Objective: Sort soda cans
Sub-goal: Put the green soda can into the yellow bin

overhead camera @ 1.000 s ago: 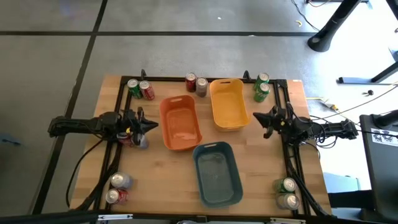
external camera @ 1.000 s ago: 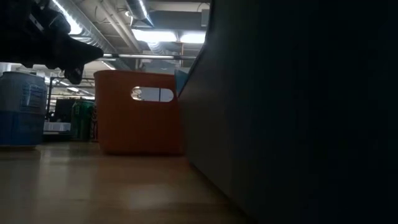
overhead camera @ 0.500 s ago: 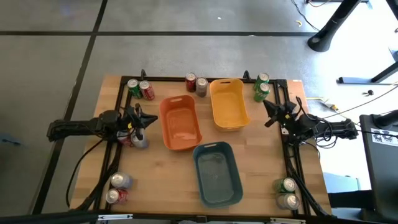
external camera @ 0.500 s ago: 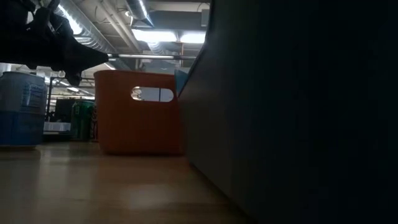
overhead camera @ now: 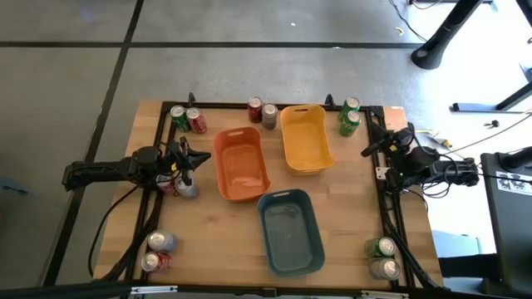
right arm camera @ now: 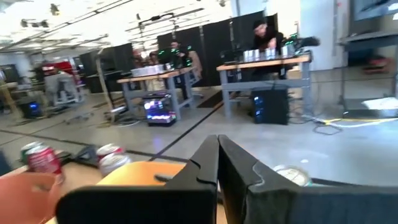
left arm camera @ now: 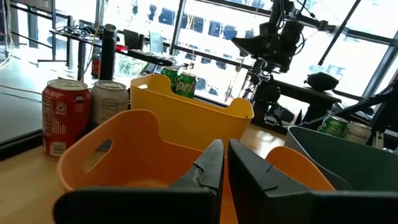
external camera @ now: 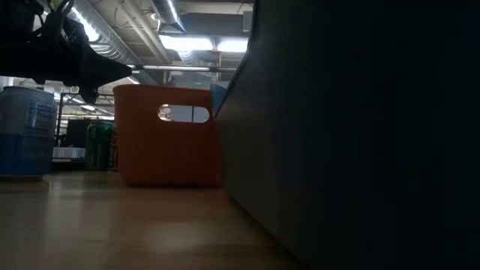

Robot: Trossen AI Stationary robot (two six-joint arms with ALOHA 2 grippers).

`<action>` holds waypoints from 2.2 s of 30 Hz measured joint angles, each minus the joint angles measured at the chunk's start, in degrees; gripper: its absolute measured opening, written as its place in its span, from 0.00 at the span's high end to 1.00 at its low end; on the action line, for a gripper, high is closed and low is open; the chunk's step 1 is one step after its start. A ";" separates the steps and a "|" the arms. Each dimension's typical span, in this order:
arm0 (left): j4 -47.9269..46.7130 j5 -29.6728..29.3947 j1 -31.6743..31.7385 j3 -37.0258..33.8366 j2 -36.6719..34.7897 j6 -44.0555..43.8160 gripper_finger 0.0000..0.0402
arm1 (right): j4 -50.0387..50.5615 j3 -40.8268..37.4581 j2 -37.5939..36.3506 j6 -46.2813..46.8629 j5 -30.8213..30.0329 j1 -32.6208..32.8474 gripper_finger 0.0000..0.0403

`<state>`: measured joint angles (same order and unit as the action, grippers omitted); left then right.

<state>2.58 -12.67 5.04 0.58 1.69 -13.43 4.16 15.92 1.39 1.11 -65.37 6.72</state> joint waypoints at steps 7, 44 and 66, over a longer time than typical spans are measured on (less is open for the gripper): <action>0.91 -0.45 0.00 0.01 0.02 0.39 0.96 | -0.08 5.23 4.72 -4.62 -4.32 0.02 0.99; 1.08 -1.73 0.00 0.02 0.00 4.81 0.96 | 7.70 25.33 41.91 -8.81 36.16 -44.67 0.99; 1.12 -1.92 -0.02 0.00 0.02 4.44 0.96 | 35.55 43.15 65.48 3.14 48.86 -60.41 0.83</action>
<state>3.70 -14.59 5.02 0.58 1.71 -8.99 39.72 59.07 66.88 4.25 -16.50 -53.69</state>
